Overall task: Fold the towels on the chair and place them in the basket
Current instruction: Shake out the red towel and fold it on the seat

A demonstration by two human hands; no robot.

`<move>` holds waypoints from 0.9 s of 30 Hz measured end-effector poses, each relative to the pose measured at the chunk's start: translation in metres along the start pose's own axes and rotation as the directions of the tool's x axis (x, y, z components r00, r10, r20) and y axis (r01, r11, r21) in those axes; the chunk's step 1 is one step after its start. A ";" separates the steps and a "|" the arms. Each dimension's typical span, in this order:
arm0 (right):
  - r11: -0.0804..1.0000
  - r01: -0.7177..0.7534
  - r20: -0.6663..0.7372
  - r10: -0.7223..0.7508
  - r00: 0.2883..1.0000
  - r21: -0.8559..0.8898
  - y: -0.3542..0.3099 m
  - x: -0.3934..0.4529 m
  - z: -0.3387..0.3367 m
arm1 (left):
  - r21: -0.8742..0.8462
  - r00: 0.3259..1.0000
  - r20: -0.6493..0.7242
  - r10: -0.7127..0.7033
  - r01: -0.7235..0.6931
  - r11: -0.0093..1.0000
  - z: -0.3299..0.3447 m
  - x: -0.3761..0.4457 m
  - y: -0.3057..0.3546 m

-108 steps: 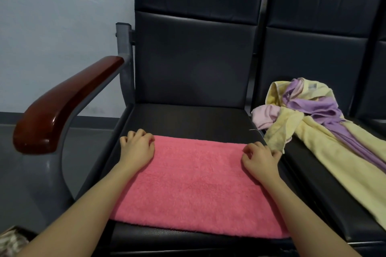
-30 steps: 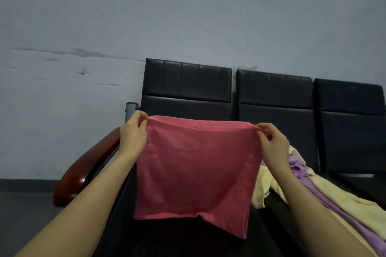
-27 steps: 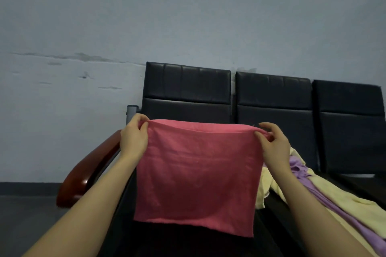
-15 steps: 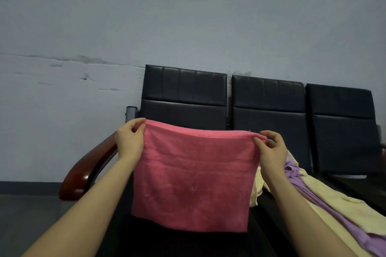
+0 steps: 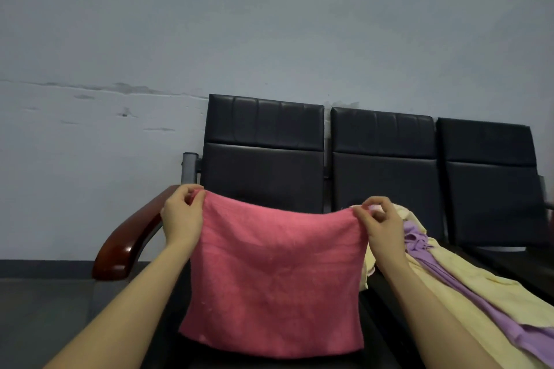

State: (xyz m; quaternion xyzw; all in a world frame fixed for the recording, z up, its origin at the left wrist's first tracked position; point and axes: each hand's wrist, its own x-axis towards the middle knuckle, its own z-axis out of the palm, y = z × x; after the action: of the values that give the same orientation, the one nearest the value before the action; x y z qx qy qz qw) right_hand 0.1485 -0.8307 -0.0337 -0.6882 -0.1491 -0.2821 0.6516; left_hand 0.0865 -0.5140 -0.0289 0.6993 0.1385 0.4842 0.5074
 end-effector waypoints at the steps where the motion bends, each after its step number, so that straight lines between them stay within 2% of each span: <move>1: 0.999 -0.022 0.023 0.022 0.999 -0.027 0.009 -0.006 0.001 | 0.030 1.000 0.015 -0.017 0.016 0.999 0.000 -0.005 -0.009; 6: 0.966 -0.145 0.131 0.176 0.976 -0.212 0.072 -0.042 0.008 | 0.159 0.985 0.110 -0.136 0.118 0.980 0.003 -0.038 -0.065; 10: 0.914 -0.232 0.174 0.301 0.937 -0.333 0.113 -0.066 0.009 | 0.222 0.973 0.168 -0.157 0.118 0.968 0.009 -0.061 -0.099; 15: 0.865 -0.237 0.223 0.362 0.905 -0.443 0.139 -0.079 0.004 | 0.269 0.967 0.210 -0.147 0.087 0.959 0.021 -0.069 -0.122; 18: 0.797 -0.180 0.285 0.402 0.870 -0.576 0.152 -0.079 0.003 | 0.299 0.966 0.217 -0.137 0.067 0.952 0.028 -0.069 -0.130; 21: 0.654 -0.092 0.301 0.462 0.834 -0.751 0.157 -0.077 0.002 | 0.313 0.964 0.222 -0.146 0.071 0.947 0.036 -0.068 -0.134; 27: 0.509 0.071 0.294 0.373 0.880 -0.858 0.163 -0.079 0.000 | 0.314 0.973 0.184 -0.142 0.079 0.946 0.040 -0.065 -0.134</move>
State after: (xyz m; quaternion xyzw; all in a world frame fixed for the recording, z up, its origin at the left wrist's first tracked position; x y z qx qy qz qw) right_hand 0.1790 -0.8347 -0.2120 -0.9720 -0.0740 -0.0934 0.2023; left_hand 0.1267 -0.5215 -0.1773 0.8060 0.1978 0.3537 0.4315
